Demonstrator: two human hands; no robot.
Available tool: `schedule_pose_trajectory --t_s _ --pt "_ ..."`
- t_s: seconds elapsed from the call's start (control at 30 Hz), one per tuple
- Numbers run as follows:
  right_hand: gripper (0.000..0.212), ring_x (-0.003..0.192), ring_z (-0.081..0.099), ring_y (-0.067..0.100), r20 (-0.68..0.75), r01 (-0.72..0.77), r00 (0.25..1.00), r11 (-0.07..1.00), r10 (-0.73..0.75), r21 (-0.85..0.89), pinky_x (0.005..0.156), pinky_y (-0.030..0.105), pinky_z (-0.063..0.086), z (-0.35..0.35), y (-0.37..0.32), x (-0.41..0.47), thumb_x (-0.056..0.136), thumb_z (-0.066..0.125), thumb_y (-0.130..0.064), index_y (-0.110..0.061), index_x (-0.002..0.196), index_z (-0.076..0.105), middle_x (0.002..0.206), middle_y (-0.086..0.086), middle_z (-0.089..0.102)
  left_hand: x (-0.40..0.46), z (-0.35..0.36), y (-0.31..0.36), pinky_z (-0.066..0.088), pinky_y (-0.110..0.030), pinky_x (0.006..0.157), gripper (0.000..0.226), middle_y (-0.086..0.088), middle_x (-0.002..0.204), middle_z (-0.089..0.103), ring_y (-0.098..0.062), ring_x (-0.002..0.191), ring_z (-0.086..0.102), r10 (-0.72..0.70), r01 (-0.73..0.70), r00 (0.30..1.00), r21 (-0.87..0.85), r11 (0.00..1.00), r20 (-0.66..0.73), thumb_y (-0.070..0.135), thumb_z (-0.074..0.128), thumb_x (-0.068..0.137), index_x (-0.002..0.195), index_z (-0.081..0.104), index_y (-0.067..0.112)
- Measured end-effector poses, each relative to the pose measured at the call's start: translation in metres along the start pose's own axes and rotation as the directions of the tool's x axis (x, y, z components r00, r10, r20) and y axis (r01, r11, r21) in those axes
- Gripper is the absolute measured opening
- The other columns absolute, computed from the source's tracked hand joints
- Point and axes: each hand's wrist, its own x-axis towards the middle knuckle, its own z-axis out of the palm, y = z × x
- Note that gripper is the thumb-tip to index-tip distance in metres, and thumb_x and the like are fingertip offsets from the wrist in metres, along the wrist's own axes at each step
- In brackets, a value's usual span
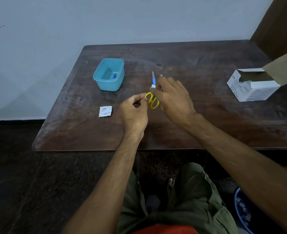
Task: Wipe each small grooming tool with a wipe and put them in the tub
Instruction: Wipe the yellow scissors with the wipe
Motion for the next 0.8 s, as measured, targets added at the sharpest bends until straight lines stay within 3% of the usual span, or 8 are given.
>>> schedule_pose_trajectory --t_s 0.1,0.2,0.3,0.37,0.6,0.8 --pt "0.033 0.075 0.056 0.032 -0.017 -0.066 0.998 0.997 0.067 0.037 0.058 0.033 0.039 0.004 0.013 0.002 0.072 0.042 -0.012 -0.011 0.087 0.072 0.083 0.009 0.059 -0.002 -0.002 0.0 0.059 -0.034 0.08 0.014 -0.002 0.083 0.074 -0.015 0.082 0.071 -0.03 0.031 0.999 -0.054 0.998 0.019 0.008 0.065 0.088 0.087 0.071 0.021" --pt "0.025 0.074 0.057 0.035 -0.09 -0.263 0.954 0.943 0.285 0.203 0.06 0.036 0.047 0.011 0.031 0.009 0.076 0.058 0.002 -0.008 0.094 0.074 0.085 0.013 0.06 -0.005 -0.002 0.004 0.058 -0.022 0.073 0.011 -0.003 0.083 0.071 -0.009 0.077 0.07 -0.109 0.115 0.993 -0.149 0.982 0.051 0.001 0.06 0.091 0.094 0.069 0.008" --pt "0.025 0.081 0.06 0.02 -0.065 -0.389 0.866 0.75 0.496 0.535 0.07 0.029 0.048 0.01 0.031 0.007 0.086 0.056 -0.003 -0.01 0.101 0.074 0.091 0.008 0.065 -0.004 -0.003 0.009 0.058 -0.021 0.07 0.008 -0.006 0.082 0.071 -0.007 0.072 0.069 -0.262 0.284 0.959 -0.324 0.902 0.112 -0.002 0.06 0.09 0.092 0.068 0.0" --pt "0.021 0.077 0.059 0.008 -0.024 -0.411 0.826 0.632 0.563 0.656 0.069 0.017 0.046 0.007 0.025 0.003 0.086 0.06 -0.005 -0.014 0.098 0.074 0.092 0.0 0.066 -0.002 -0.003 0.01 0.057 -0.02 0.066 0.008 -0.008 0.083 0.071 -0.009 0.072 0.068 -0.345 0.376 0.927 -0.393 0.839 0.148 -0.004 0.06 0.089 0.09 0.067 -0.002" --pt "0.017 0.082 0.064 0.005 0.162 -0.404 0.879 0.519 0.448 0.753 0.071 0.011 0.047 0.002 0.004 -0.019 0.086 0.065 -0.005 -0.014 0.098 0.074 0.09 -0.013 0.065 -0.001 -0.006 0.01 0.058 -0.018 0.064 0.007 -0.011 0.089 0.069 -0.012 0.078 0.067 -0.432 0.479 0.877 -0.455 0.751 0.21 -0.005 0.06 0.089 0.093 0.065 -0.006" --pt "0.015 0.082 0.066 0.004 0.183 -0.415 0.877 0.508 0.444 0.755 0.07 0.01 0.047 -0.003 0.009 -0.019 0.086 0.066 -0.005 -0.013 0.097 0.074 0.092 -0.009 0.069 -0.003 -0.005 0.008 0.059 -0.021 0.072 0.016 -0.011 0.094 0.069 -0.014 0.084 0.067 -0.43 0.508 0.861 -0.443 0.739 0.27 -0.005 0.064 0.086 0.102 0.064 -0.005"
